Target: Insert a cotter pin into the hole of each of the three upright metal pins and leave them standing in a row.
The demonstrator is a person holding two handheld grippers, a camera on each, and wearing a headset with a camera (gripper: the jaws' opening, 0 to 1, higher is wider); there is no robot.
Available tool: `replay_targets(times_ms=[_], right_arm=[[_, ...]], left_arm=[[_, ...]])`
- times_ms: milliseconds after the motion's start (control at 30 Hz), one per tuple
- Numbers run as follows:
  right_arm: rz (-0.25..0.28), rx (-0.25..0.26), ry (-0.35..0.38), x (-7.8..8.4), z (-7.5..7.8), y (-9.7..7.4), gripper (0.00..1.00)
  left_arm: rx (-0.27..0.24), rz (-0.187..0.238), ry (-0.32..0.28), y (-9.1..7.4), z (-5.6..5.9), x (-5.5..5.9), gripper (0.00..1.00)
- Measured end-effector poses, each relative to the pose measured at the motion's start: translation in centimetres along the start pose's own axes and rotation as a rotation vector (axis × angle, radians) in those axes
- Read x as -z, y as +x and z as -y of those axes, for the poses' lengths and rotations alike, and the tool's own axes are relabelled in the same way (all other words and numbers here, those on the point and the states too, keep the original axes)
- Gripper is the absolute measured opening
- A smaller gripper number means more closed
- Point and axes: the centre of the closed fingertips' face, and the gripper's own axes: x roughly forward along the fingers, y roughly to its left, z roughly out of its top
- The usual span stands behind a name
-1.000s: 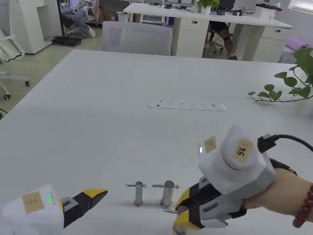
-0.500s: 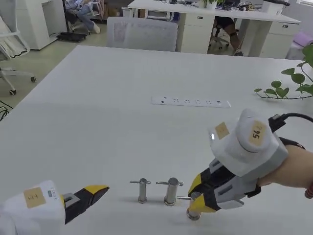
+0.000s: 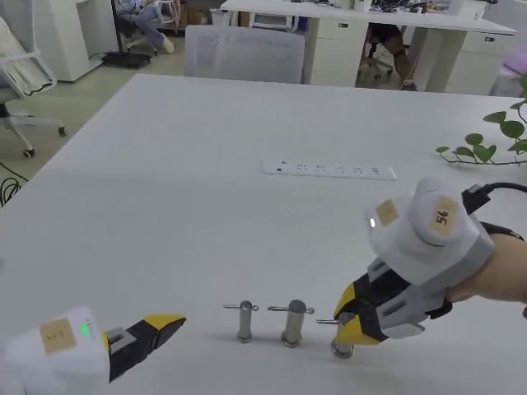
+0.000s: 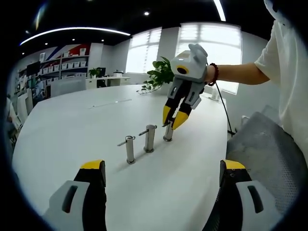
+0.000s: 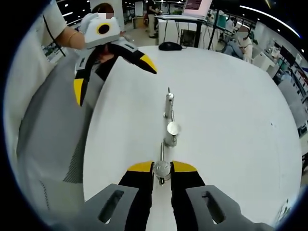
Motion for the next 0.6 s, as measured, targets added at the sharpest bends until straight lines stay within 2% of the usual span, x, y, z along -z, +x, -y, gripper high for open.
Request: replay_targets(times_ms=[600], right_arm=[[0.013, -0.023, -0.01, 1.0, 1.1, 0.3, 0.14]], left_arm=[[-0.011, 0.004, 0.011, 0.1, -0.1, -0.1, 0.99]])
